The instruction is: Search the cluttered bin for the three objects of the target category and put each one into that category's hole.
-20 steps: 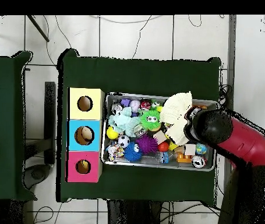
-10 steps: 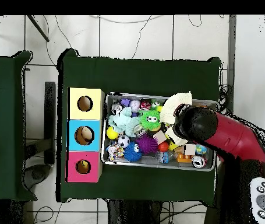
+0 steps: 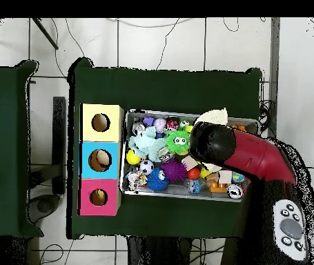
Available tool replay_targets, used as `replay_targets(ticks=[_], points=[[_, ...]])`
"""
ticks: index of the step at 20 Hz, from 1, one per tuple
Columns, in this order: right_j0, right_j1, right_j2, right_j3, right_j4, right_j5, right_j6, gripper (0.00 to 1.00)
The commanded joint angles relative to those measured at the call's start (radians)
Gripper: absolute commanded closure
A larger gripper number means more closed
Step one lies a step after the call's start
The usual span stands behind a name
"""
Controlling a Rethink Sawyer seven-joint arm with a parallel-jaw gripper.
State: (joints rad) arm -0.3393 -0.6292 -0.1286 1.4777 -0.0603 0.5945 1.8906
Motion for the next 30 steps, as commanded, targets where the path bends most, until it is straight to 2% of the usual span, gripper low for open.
replay_targets(ticks=[1, 6, 12, 15, 18, 23, 30], points=[[0.078, 0.128, 0.034, -0.089, 0.035, 0.011, 0.209, 0.0], [0.117, 0.193, 0.022, -0.225, 0.086, 0.143, 0.241, 0.0], [0.197, 0.237, -0.041, -0.313, 0.135, 0.198, 0.321, 0.0], [0.228, 0.276, -0.059, -0.343, 0.168, 0.177, 0.361, 0.0], [0.245, 0.336, -0.063, -0.367, 0.203, 0.112, 0.389, 0.0], [0.269, 0.379, -0.075, -0.384, 0.24, 0.07, 0.412, 0.0], [0.292, 0.311, -0.088, -0.267, 0.253, 0.058, 0.419, 0.0]])
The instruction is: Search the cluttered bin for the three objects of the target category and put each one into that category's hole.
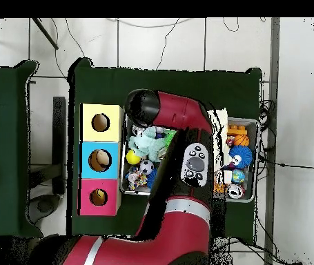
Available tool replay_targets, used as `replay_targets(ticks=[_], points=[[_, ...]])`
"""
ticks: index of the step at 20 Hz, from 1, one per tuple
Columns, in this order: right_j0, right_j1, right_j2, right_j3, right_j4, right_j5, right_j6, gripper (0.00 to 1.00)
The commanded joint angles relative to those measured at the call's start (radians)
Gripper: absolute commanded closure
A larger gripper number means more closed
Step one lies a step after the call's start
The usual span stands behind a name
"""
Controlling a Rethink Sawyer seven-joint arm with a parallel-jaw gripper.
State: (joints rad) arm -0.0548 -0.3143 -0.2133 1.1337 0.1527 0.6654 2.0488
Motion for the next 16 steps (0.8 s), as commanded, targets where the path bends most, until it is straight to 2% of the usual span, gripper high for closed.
replay_targets(ticks=[1, 7, 10, 14, 16], points=[[0.011, -0.013, -0.003, 0.095, 0.04, -0.018, 0.261, 0.0], [0.022, -0.11, 0.004, 0.26, 0.056, -0.046, 0.252, 0.0], [0.046, -0.194, -0.006, 0.37, 0.063, -0.049, 0.251, 0.0], [0.076, -0.26, -0.024, 0.455, 0.069, -0.045, 0.26, 0.0], [0.084, -0.28, -0.033, 0.471, 0.07, -0.028, 0.257, 0.0]])
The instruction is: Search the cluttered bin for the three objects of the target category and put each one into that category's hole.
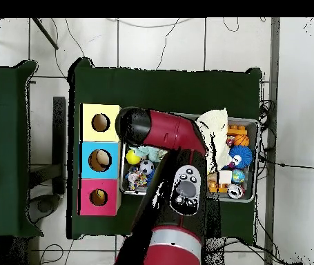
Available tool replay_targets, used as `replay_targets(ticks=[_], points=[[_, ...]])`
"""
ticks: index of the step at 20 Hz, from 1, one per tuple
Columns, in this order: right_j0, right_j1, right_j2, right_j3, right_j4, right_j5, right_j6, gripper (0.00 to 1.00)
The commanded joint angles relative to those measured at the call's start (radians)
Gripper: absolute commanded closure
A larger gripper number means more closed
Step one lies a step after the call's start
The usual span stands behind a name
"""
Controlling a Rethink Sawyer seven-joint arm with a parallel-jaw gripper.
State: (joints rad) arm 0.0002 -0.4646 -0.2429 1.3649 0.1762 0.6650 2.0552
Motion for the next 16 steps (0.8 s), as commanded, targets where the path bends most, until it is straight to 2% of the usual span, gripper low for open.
replay_targets(ticks=[1, 5, 12, 16], points=[[0.031, -0.133, -0.006, 0.244, 0.046, -0.027, 0.249, 0.0], [0.026, -0.102, 0.01, 0.261, 0.051, -0.098, 0.246, 0.0], [-0.098, 0.044, 0.153, 0.314, 0.04, -0.392, 0.174, 0.0], [-0.132, 0.069, 0.177, 0.321, 0.015, -0.467, 0.157, 0.0]])
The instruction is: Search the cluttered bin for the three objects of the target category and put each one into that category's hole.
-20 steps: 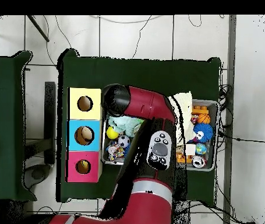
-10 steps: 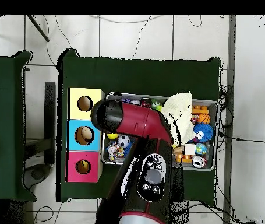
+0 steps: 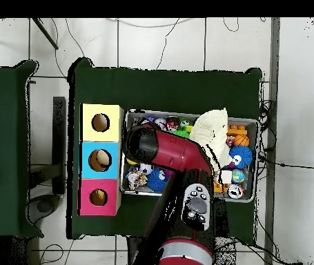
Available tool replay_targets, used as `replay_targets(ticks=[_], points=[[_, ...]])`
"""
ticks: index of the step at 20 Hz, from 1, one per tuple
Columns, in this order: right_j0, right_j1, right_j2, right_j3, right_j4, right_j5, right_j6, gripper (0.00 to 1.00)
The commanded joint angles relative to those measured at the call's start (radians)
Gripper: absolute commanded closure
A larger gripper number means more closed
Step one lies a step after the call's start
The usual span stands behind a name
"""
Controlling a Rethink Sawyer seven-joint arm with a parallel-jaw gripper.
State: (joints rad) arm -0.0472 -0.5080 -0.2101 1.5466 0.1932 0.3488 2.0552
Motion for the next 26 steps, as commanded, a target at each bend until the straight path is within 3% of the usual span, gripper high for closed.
replay_targets(ticks=[1, 13, 19, 26], points=[[-0.084, 0.117, 0.141, 0.135, -0.002, -0.154, 0.158, 0.0], [-0.039, 0.178, 0.098, 0.045, 0.037, -0.158, 0.172, 0.0], [0.003, 0.107, 0.077, 0.115, 0.059, -0.105, 0.21, 0.0], [0.107, 0.031, 0.021, 0.197, 0.115, -0.045, 0.284, 0.0]])
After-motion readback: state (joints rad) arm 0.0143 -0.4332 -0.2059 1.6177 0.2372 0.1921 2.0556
